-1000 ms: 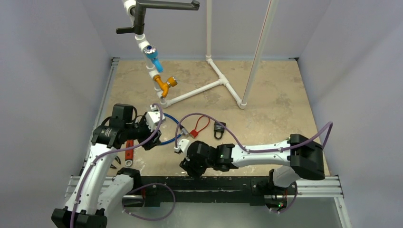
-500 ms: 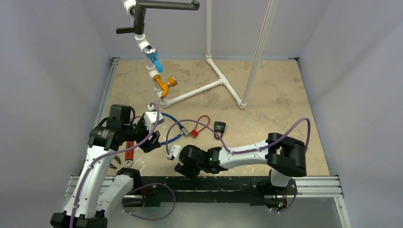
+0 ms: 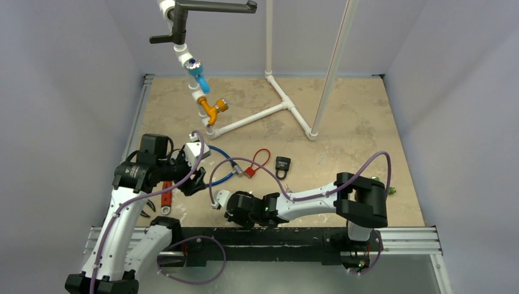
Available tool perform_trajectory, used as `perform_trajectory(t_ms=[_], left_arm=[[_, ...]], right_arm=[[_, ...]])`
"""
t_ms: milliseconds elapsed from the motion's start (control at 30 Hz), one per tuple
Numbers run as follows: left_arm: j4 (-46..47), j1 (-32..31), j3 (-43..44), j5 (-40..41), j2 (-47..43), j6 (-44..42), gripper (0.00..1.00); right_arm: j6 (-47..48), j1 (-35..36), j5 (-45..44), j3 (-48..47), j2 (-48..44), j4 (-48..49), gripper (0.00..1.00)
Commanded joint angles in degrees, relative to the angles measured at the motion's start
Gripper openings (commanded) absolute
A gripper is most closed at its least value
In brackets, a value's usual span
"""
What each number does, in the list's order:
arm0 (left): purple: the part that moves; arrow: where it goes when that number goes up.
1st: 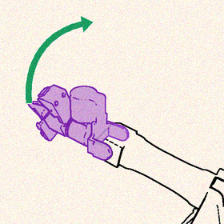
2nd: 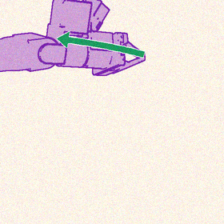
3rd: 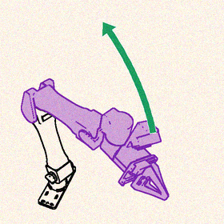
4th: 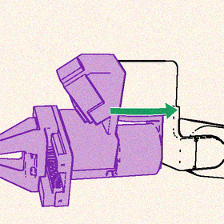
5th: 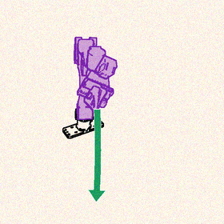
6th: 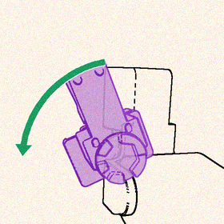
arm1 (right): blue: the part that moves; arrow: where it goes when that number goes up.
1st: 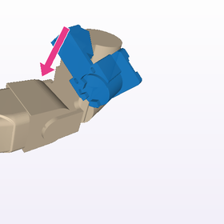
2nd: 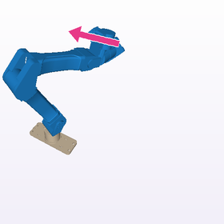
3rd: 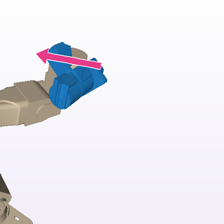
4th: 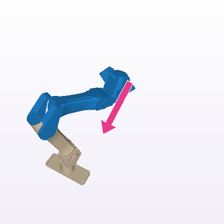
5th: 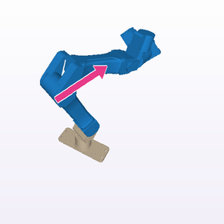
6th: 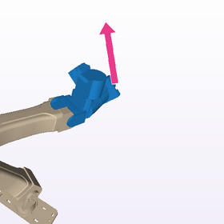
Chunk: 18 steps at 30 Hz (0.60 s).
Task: Unlock with the key
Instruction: Pick up the key from the center of the board.
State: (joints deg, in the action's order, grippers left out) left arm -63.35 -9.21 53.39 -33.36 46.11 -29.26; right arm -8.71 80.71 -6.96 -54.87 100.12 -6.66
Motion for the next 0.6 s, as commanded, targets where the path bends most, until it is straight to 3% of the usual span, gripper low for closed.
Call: perform_trajectory(t_ms=[0,67,333,567], left_arm=[[0.12,0.49,3.01,-0.12,-0.34,1.42,0.63],[0.1,0.46,3.41,-0.29,-0.26,1.27,0.63],[-2.07,0.43,4.21,-4.77,-0.19,-2.88,0.62],[-5.09,0.42,2.21,-11.83,-3.04,-13.01,0.59]], right_arm=[[-0.42,0.33,-4.48,-1.63,1.04,-2.62,0.08],[-0.83,0.34,-6.03,-1.31,0.67,-2.92,0.0],[-3.52,0.34,-6.77,1.16,-5.76,-1.23,0.0],[-6.69,-0.18,-5.22,0.87,-12.65,-0.59,0.0]])
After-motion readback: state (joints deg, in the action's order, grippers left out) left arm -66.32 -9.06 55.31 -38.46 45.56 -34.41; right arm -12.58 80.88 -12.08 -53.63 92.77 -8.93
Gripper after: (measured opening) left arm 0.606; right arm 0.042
